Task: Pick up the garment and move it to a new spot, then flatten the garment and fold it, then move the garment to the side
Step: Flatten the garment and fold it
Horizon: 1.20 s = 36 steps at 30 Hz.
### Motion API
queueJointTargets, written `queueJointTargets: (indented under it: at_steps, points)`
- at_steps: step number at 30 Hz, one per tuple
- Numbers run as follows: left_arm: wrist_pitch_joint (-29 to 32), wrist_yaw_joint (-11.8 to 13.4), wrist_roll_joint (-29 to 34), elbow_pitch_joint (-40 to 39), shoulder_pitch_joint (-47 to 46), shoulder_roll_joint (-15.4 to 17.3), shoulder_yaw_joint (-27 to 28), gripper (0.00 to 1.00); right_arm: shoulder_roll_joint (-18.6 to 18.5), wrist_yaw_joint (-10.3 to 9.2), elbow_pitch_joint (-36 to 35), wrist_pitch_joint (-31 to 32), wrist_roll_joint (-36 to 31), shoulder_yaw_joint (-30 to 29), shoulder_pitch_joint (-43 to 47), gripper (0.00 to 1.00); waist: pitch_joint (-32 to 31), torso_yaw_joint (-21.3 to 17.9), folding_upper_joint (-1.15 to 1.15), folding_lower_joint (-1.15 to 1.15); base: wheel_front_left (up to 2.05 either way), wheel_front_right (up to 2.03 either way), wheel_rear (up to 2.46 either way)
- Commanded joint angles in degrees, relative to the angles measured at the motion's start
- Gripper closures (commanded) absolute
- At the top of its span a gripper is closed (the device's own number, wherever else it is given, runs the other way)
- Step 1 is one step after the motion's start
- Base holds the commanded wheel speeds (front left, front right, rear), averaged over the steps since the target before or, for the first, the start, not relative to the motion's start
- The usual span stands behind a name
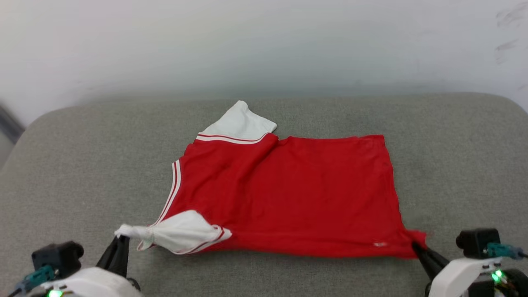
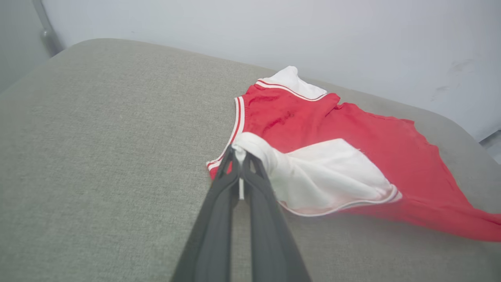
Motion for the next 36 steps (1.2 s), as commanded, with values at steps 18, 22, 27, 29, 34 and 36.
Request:
queueJointTargets:
  at_steps: [18,22,27,29,34,36]
  points:
    - [-2.85,-8.34,1.52,20.78,-26.29,-5.54,-4.58,1.0,-0.67,-0.04,5.57,1.3,-1.39,1.7,-16.99,1.0,14.26,0.07,0.0,0.0,0.0,0.0,0.0]
    - [-1.91,-10.26,0.57,26.78,-29.38,-6.49,-5.33,1.0,-0.55,-0.04,8.57,0.48,-1.0,3.0,-18.84,1.0,15.69,-0.35,0.0,0.0,0.0,0.0,0.0]
    - [1.01,-13.08,-1.17,33.72,-31.58,-7.16,-6.78,1.0,0.15,-0.04,12.62,-0.53,-0.41,5.51,-19.91,0.8,16.17,-1.19,0.0,0.0,0.0,0.0,0.0]
    - [2.14,-14.09,-1.9,35.9,-32.21,-7.43,-7.24,1.0,0.62,-0.04,14.27,-0.01,0.62,6.58,-19.8,0.46,16.07,-1.46,0.0,0.0,0.0,0.0,0.0]
    - [3.4,-15.18,-3.24,39.92,-32.74,-7.41,-7.24,0.0,0.19,-0.07,16.17,-2.88,0.7,8.03,-20.21,0.0,14.73,-2.29,0.0,0.0,0.0,0.0,0.0]
    - [3.73,-15.34,-3.58,40.92,-32.53,-6.88,-6.95,0.0,0.59,-0.06,15.87,-5.26,1.33,8.05,-19.81,0.0,13.71,-2.52,0.0,0.0,0.0,0.0,0.0]
